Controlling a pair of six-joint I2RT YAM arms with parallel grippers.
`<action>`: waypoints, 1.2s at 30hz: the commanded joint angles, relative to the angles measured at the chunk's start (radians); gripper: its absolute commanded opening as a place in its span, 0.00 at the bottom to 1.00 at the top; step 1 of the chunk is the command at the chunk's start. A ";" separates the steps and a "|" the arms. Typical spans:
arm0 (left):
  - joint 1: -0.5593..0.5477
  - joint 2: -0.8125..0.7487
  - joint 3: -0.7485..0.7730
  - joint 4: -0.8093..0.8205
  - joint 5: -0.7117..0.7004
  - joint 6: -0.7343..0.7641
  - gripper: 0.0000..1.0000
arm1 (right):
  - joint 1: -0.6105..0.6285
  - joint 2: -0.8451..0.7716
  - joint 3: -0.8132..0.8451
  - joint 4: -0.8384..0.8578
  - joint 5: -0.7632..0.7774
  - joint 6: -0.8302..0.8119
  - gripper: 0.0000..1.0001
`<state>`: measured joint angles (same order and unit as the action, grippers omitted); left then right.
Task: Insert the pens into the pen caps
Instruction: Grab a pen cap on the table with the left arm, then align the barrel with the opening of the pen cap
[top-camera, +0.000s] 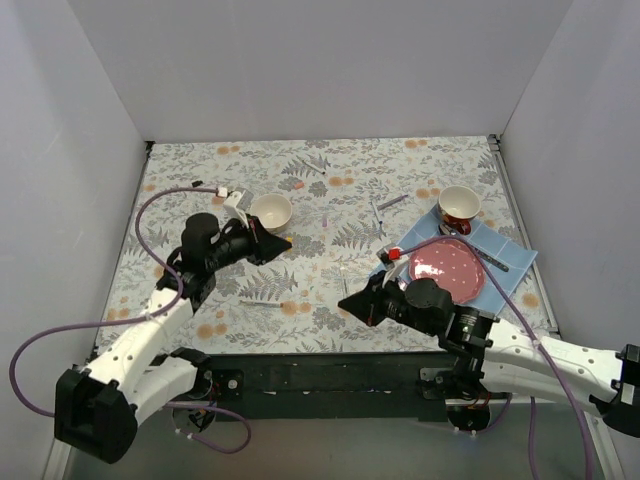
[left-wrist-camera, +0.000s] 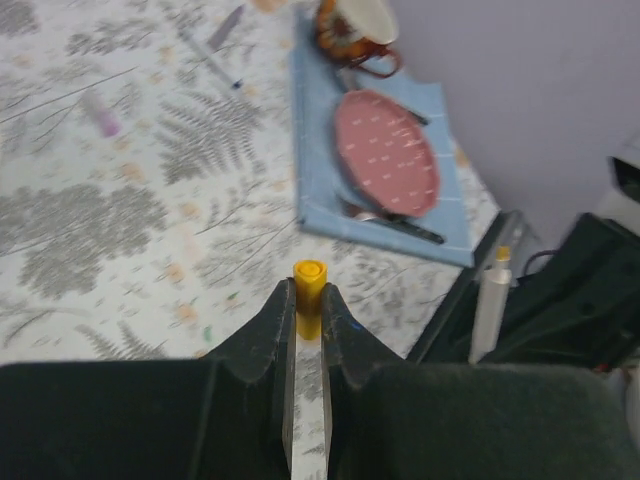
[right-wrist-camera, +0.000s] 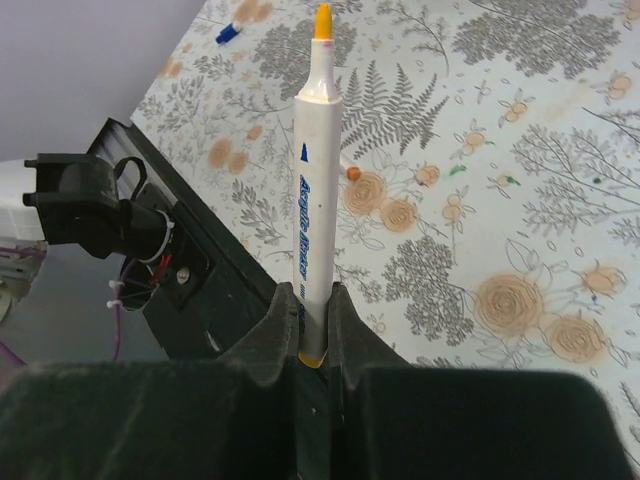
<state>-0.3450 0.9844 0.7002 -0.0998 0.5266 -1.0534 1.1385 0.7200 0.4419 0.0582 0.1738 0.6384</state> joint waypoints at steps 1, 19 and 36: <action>-0.031 -0.084 -0.178 0.639 0.179 -0.365 0.00 | 0.000 0.091 0.006 0.281 -0.074 -0.046 0.01; -0.080 -0.044 -0.300 1.000 0.164 -0.606 0.00 | 0.004 0.289 0.057 0.508 -0.152 -0.054 0.01; -0.114 -0.015 -0.334 1.023 0.130 -0.623 0.00 | 0.010 0.305 0.077 0.514 -0.195 -0.056 0.01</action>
<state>-0.4446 0.9688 0.3706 0.9001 0.6697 -1.6806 1.1412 1.0294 0.4717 0.5049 -0.0086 0.5907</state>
